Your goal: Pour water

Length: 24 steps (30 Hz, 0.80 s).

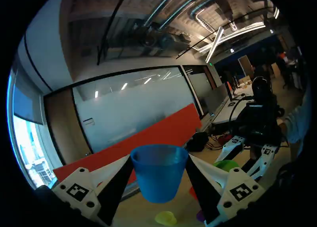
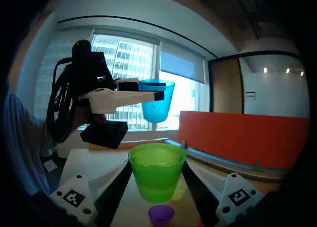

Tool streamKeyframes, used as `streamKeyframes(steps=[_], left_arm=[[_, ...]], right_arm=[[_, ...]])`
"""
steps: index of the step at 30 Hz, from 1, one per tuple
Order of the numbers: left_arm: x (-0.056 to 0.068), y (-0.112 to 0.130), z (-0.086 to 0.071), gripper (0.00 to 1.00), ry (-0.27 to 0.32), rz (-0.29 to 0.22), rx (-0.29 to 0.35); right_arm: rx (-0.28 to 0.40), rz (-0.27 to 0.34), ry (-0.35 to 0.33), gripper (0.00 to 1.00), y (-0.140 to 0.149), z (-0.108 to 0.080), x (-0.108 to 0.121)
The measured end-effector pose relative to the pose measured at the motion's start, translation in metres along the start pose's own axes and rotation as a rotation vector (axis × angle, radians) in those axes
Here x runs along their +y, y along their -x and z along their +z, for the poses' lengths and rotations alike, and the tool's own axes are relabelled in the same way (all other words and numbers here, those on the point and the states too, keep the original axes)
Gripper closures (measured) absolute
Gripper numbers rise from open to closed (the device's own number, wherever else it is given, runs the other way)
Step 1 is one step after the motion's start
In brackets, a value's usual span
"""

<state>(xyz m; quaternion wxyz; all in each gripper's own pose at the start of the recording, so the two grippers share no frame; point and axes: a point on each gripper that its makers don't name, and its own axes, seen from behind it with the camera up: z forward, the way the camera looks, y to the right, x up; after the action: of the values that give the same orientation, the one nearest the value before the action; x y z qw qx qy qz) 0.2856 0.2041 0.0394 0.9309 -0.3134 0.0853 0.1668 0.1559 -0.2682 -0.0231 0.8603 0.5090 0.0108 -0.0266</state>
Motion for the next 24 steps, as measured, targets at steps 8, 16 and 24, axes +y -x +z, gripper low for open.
streamKeyframes(steps=[8, 16, 24], left_arm=[[-0.011, 0.017, -0.004, 0.12, 0.001, -0.194, 0.002], [-0.015, 0.045, -0.013, 0.12, -0.005, -0.240, -0.030], [-0.003, 0.075, -0.022, 0.12, 0.016, -0.265, -0.073]], right_arm=[[-0.001, 0.007, 0.009, 0.11, -0.004, -0.006, 0.003], [-0.013, 0.013, 0.024, 0.11, -0.006, -0.014, 0.010], [-0.030, 0.010, 0.040, 0.11, -0.005, -0.022, 0.017]])
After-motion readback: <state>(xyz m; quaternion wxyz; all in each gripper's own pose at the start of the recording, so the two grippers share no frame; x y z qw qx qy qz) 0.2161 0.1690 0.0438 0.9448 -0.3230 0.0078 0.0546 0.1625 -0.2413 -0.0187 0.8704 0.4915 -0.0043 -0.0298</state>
